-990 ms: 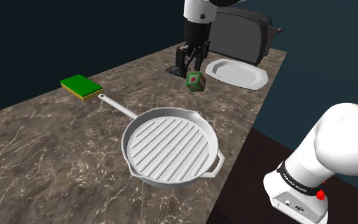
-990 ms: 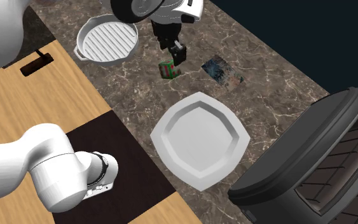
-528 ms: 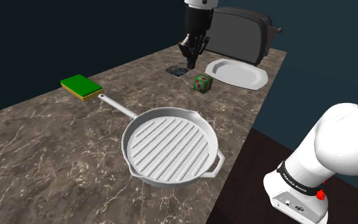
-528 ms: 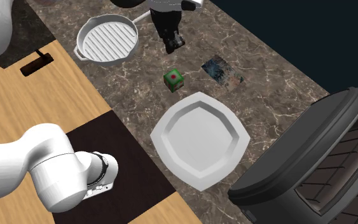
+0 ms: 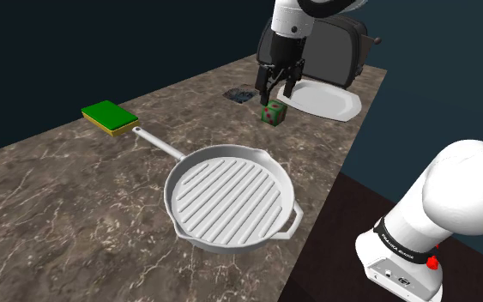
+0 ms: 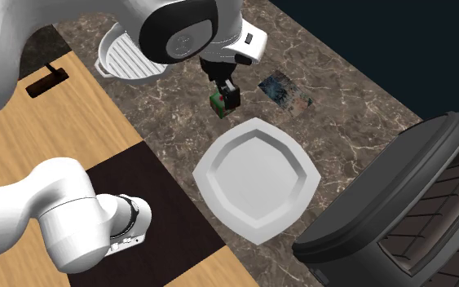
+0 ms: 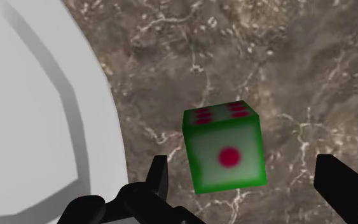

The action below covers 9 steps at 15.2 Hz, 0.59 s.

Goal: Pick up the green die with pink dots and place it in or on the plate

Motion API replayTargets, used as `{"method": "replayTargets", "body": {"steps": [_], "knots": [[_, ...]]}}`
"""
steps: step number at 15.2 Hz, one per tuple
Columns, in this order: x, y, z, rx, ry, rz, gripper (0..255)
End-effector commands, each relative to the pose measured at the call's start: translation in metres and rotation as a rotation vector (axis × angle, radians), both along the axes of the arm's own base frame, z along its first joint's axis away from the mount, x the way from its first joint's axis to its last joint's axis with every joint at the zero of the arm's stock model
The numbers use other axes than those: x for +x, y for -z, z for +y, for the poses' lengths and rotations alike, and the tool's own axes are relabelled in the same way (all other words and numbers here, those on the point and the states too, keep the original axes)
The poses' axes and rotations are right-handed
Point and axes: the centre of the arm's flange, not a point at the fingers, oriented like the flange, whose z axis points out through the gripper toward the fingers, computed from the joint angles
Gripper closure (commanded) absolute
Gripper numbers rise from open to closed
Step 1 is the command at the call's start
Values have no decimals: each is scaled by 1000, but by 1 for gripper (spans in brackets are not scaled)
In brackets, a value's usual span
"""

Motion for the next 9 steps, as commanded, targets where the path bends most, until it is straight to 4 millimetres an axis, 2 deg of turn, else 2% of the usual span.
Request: {"method": "replayTargets", "body": {"steps": [1, 7, 9], "knots": [[-2, 12, -6, 1, 17, 1, 0], [-2, 47, -6, 1, 17, 1, 0], [-2, 47, -6, 1, 17, 1, 0]]}}
